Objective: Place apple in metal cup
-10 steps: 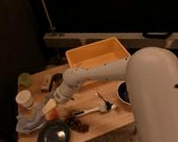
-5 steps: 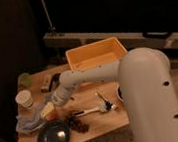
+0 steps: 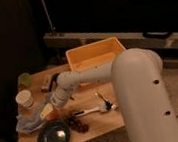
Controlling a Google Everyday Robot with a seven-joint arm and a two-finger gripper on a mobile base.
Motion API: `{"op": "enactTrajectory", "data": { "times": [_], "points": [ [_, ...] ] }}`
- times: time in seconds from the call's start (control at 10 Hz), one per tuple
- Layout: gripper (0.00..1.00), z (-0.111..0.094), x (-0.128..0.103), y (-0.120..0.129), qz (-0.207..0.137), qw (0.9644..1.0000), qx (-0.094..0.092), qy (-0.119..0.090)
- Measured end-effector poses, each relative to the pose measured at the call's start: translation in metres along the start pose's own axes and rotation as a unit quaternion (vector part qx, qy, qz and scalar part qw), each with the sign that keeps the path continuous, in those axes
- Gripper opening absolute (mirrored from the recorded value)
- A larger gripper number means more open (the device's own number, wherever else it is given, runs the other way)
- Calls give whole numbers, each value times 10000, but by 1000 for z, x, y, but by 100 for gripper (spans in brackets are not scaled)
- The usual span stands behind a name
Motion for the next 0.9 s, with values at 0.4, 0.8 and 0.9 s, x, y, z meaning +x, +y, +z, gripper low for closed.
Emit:
{"op": "enactTrajectory", "data": {
  "times": [0.4, 0.8, 0.9],
  "points": [
    [58, 6, -1, -2, 102, 9998, 56, 152],
    [58, 5, 1, -5, 237, 9995, 113, 193],
    [58, 4, 1, -6, 260, 9994, 120, 198]
  ]
}}
